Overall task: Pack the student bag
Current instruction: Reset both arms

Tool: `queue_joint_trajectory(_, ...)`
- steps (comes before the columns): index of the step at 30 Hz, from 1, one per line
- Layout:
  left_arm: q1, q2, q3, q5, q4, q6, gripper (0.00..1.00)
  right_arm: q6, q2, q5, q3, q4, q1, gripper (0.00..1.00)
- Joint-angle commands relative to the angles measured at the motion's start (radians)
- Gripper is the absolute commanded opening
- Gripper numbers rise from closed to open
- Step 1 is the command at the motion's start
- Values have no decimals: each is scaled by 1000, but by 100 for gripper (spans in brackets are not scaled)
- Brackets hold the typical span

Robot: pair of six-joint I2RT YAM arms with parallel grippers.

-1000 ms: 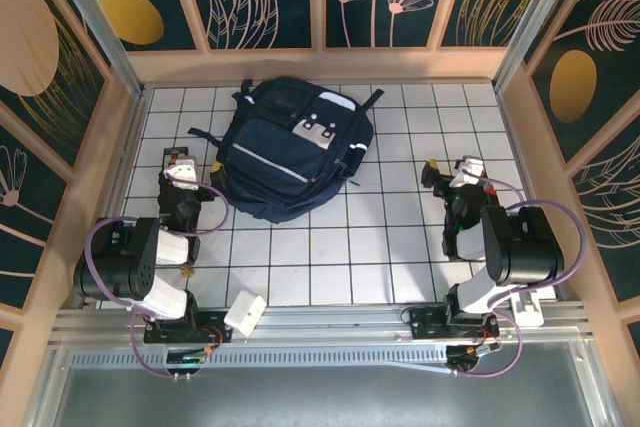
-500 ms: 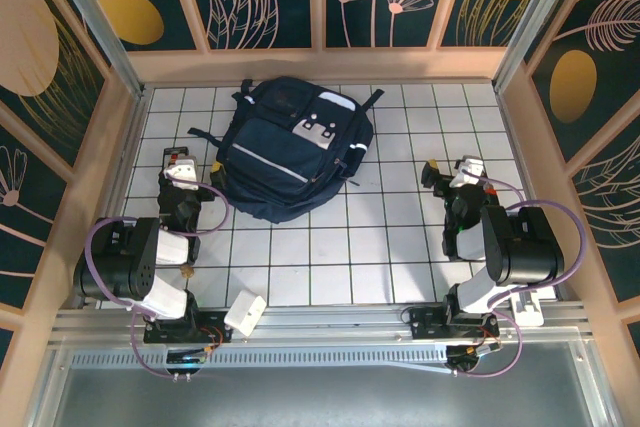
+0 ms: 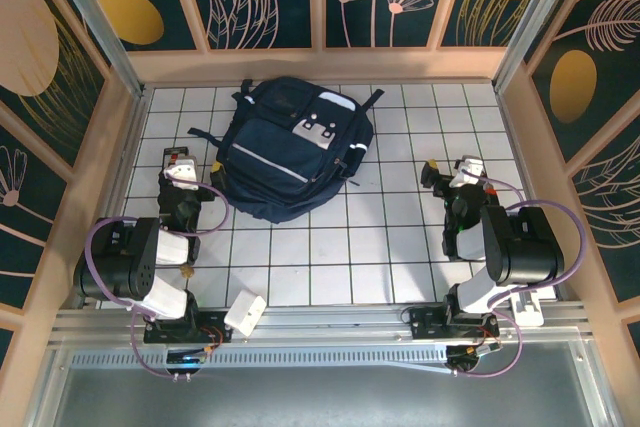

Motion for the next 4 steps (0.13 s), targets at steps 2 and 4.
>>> queue_joint_trajectory(2, 8, -10, 6, 15, 29, -18, 99, -2, 5, -4, 13, 31, -4, 99)
queue_joint_trajectory(4, 7, -9, 6, 15, 28, -18, 99, -6, 6, -3, 10, 38, 1, 99)
